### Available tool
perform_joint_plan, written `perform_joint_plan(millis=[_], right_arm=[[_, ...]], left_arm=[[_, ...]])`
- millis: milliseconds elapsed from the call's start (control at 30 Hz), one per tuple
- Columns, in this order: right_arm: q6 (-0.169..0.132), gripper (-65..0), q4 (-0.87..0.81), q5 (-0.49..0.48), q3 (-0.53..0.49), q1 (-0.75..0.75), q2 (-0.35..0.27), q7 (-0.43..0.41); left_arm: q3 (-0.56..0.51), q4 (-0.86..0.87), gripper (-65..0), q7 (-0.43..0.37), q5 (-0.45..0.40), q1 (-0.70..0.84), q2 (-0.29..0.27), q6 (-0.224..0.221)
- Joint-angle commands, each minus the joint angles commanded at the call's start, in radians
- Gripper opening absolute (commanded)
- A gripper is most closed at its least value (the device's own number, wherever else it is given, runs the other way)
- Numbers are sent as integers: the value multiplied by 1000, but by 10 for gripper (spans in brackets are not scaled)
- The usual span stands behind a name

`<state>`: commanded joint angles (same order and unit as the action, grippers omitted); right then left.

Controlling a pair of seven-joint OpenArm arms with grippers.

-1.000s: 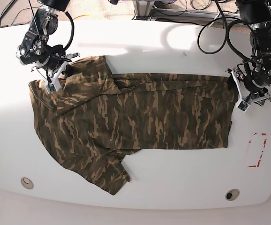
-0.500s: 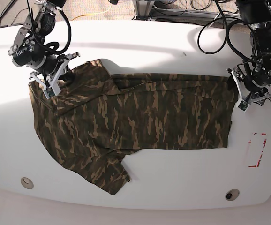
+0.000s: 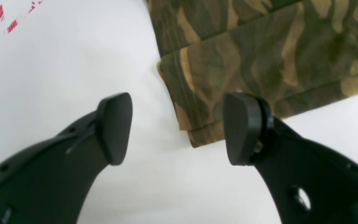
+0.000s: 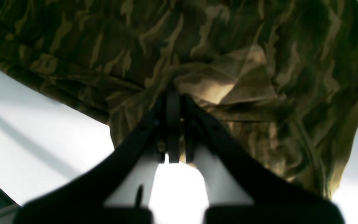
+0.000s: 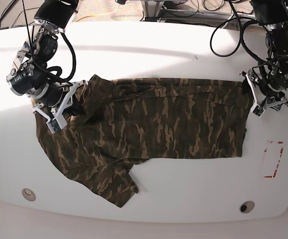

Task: Layout the t-shirt on the table in an organized manner, then fold the t-shirt properly
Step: 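Grasp the folded shirt edge with the right gripper and drag it outward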

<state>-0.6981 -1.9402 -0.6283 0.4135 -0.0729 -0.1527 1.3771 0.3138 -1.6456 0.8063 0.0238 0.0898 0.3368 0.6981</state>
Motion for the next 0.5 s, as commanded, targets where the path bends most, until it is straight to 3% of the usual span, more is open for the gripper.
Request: perform_joint_plan(millis=[500], right_arm=[[0, -650, 137, -2, -15, -92, 3, -20]], left_arm=[[0, -2, -224, 0, 0, 12, 0, 0]])
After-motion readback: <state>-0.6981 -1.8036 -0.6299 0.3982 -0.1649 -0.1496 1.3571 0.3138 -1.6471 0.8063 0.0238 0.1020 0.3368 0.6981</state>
